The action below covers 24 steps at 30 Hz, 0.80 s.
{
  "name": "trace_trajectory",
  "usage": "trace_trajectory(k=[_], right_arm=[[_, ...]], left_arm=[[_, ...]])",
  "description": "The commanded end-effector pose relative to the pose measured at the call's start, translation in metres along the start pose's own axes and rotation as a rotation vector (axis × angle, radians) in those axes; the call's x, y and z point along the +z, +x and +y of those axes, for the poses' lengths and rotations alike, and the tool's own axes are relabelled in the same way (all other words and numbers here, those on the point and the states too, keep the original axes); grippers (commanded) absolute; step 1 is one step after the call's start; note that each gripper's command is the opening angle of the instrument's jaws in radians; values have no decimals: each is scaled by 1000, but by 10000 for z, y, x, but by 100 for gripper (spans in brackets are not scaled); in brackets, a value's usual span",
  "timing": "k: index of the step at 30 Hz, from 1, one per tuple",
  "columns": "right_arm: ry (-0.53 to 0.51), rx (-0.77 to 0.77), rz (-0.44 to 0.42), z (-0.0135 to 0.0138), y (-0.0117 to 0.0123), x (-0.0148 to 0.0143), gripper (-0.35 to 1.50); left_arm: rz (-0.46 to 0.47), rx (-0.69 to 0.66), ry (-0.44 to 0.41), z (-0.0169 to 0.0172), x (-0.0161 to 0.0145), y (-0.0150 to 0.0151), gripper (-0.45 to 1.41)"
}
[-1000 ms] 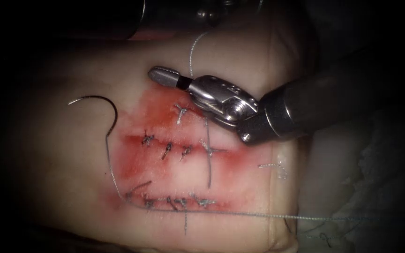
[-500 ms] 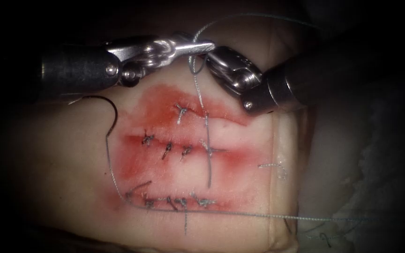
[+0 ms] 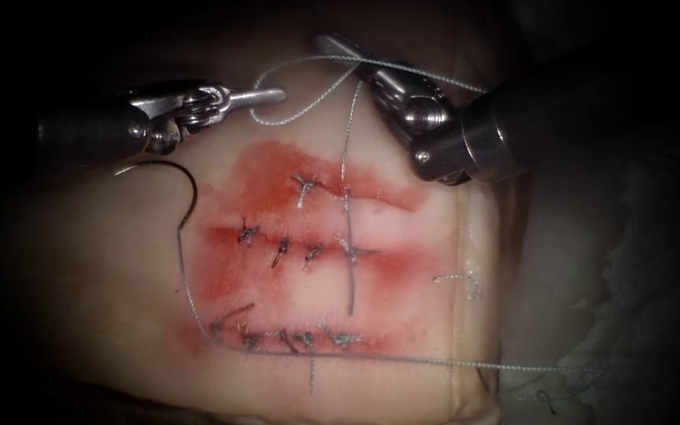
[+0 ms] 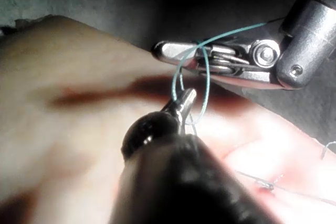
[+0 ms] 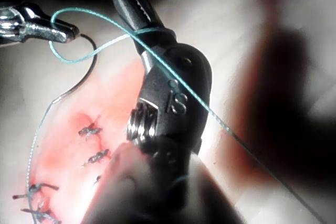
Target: Wound Closure
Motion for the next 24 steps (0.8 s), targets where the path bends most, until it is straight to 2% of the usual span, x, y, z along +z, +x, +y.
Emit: trace_trajectory(k=[1, 6, 13, 16, 18, 19, 24], right_arm=[[-13, 10, 6, 5, 7, 3, 10], [-55, 23, 39, 19, 10, 2, 7], [-104, 31, 70, 35, 18, 1, 4], [-128, 37, 88, 42, 22, 0, 4], [-147, 43, 103, 45, 25, -2, 9], [-155, 44, 105, 46, 26, -4, 17], [-155, 46, 123, 51, 29, -6, 19]], left_arm=[[-7, -3, -7, 8, 10, -2, -45], [-13, -19, -30, 25, 17, -1, -45], [-19, -39, -53, 29, 33, 10, -45], [-3, -14, -77, 42, 51, 16, -45], [-5, -15, -84, 52, 61, 11, -45], [-6, -15, -85, 55, 62, 8, -45], [-6, -16, -85, 63, 63, -4, -45]])
